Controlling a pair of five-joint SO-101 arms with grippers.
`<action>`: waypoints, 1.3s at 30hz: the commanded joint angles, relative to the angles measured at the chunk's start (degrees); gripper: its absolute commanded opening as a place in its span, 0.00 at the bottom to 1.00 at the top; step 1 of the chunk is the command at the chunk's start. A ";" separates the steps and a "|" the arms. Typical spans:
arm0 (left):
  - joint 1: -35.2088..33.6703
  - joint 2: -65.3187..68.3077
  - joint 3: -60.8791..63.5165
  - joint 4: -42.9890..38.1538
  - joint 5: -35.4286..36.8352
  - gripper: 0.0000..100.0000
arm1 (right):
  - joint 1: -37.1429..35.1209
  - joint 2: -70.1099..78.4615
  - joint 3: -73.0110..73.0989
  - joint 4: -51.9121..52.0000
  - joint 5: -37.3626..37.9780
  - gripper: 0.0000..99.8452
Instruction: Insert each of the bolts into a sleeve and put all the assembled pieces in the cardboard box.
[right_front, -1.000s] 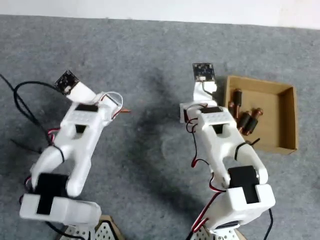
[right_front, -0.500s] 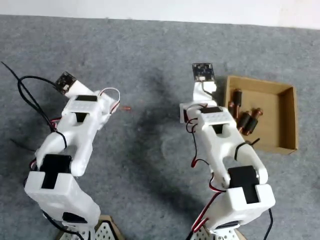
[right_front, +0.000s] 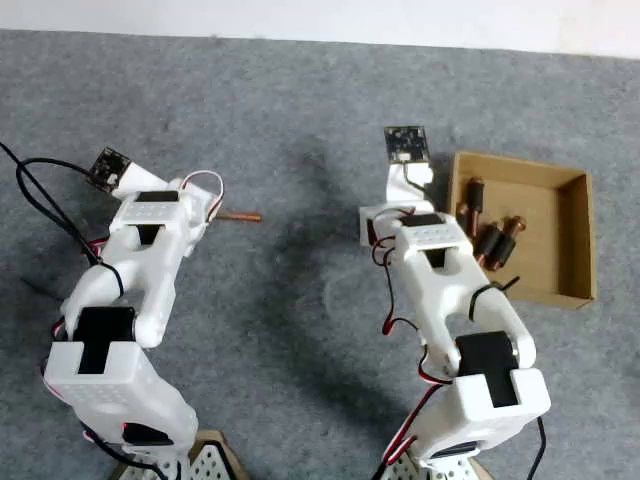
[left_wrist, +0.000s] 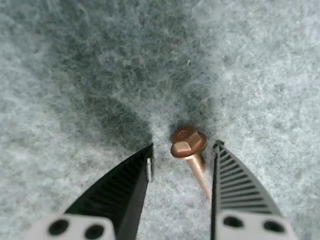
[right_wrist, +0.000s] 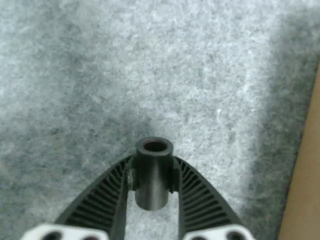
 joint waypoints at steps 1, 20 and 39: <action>1.98 -0.40 -1.89 -0.26 0.26 0.18 | 0.40 -2.51 -0.31 -1.54 0.62 0.00; 4.35 11.12 -15.43 9.32 3.69 0.18 | 0.31 -2.51 -0.40 -1.54 0.62 0.00; 2.42 13.32 -18.68 12.31 6.24 0.00 | 0.40 -2.51 -0.31 -1.54 0.62 0.00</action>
